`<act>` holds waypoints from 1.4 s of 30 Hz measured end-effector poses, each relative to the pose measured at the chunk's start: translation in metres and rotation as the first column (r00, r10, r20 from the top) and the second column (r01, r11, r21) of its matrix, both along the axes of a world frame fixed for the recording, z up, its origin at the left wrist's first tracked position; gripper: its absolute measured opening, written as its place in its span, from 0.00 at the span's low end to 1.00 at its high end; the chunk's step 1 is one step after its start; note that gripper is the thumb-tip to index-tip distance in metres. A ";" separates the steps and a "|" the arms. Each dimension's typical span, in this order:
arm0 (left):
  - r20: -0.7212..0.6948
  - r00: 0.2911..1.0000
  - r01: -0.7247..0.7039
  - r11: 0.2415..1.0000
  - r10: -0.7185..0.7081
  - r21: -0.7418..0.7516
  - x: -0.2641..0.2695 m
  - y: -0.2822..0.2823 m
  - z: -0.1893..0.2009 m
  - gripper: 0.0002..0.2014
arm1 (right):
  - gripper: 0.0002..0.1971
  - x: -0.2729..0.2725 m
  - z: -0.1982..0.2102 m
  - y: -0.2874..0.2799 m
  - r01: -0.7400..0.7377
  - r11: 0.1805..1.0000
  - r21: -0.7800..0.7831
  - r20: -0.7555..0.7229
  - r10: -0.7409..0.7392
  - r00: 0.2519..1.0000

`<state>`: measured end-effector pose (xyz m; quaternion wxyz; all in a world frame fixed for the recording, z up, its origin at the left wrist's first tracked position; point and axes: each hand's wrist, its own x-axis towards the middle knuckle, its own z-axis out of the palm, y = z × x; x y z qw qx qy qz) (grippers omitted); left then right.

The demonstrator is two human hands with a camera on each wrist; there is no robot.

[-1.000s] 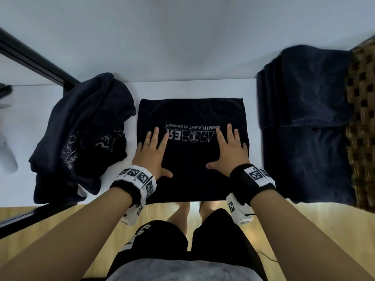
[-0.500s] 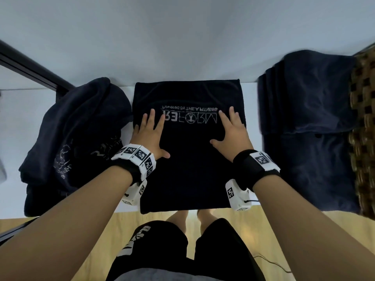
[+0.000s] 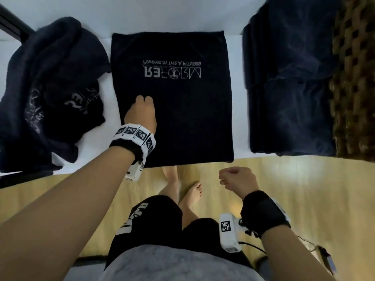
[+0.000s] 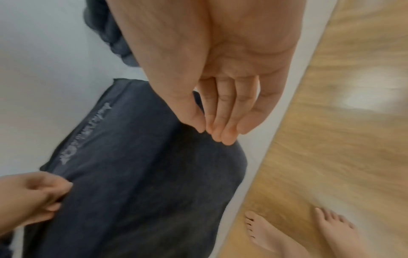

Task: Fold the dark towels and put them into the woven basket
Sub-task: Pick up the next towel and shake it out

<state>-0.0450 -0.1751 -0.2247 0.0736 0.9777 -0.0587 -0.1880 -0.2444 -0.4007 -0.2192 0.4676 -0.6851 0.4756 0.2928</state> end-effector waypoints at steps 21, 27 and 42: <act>-0.257 0.651 -0.759 0.619 0.714 -0.203 -0.180 0.101 -0.037 0.17 | 0.14 -0.006 -0.070 0.002 0.415 0.888 0.196 0.219 -0.452 0.865; -0.517 0.441 -0.892 0.292 0.734 -0.346 -0.155 0.086 -0.066 0.15 | 0.06 -0.006 -0.070 0.001 0.313 0.940 0.132 0.255 -0.338 0.906; -0.396 0.616 -0.784 0.481 0.681 -0.393 -0.161 0.105 -0.001 0.19 | 0.19 -0.008 -0.006 -0.010 0.113 0.985 -0.133 0.421 -0.047 0.906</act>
